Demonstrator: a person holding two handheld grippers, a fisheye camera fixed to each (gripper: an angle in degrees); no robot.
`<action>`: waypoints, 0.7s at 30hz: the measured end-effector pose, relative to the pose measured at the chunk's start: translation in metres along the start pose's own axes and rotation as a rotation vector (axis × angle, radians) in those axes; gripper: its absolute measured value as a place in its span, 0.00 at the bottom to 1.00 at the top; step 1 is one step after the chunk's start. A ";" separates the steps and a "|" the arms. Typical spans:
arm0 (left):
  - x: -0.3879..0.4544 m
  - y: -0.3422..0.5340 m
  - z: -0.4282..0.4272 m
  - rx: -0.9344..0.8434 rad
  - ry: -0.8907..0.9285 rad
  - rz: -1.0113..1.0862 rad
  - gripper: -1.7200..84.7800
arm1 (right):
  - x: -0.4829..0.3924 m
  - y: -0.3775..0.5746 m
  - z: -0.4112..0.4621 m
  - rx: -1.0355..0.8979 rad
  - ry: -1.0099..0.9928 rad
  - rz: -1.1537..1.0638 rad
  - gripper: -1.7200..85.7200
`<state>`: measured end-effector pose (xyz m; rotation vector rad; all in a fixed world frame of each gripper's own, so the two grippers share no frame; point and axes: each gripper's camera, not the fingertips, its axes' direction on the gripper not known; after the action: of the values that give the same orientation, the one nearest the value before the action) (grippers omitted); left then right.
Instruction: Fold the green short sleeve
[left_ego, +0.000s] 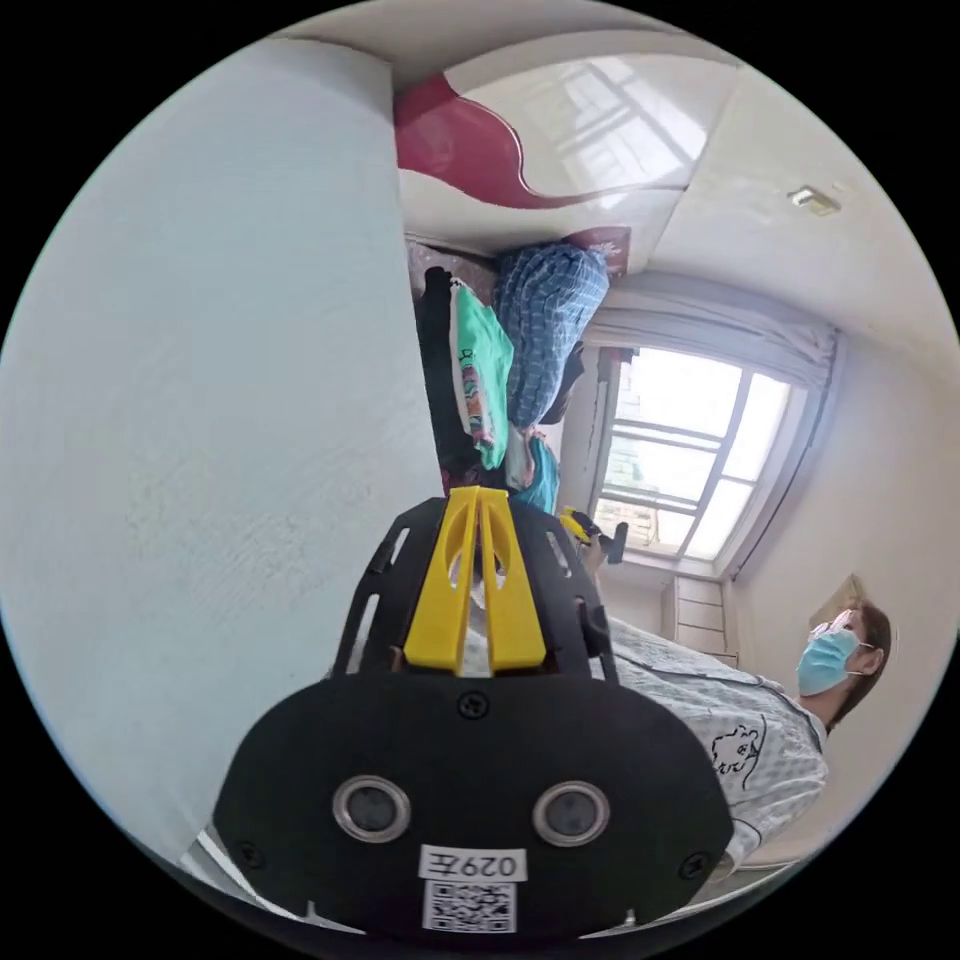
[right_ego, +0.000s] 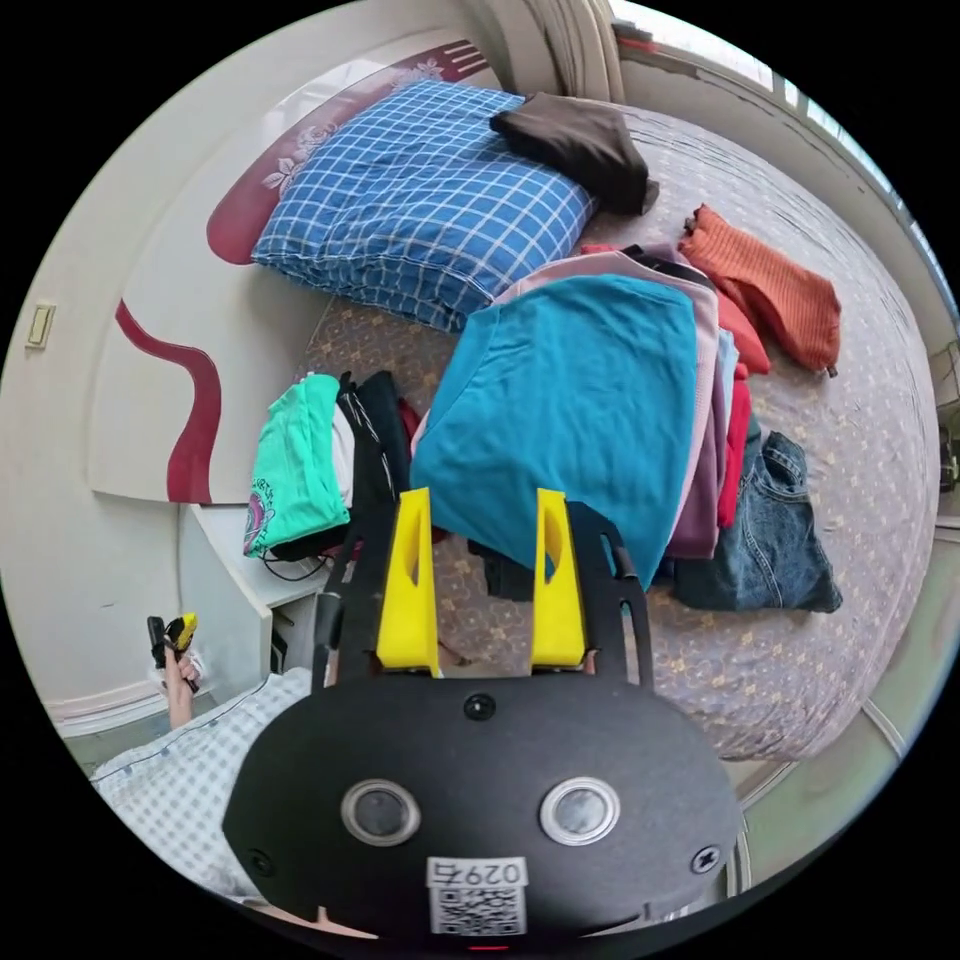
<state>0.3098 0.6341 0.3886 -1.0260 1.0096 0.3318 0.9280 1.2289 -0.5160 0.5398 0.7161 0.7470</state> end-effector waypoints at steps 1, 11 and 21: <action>-0.005 0.011 -0.009 0.028 0.038 -0.003 0.01 | -0.007 -0.008 0.009 -0.011 0.022 -0.012 0.17; -0.040 0.109 -0.102 0.160 0.113 -0.064 0.01 | -0.033 0.013 0.053 -0.048 0.264 0.048 0.04; -0.107 0.202 -0.222 0.220 0.200 -0.135 0.01 | -0.063 0.176 -0.097 0.554 -0.798 -0.104 0.02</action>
<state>0.0015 0.5761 0.3345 -0.9335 1.1229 0.0057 0.7496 1.3085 -0.4373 1.2056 0.1817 0.1753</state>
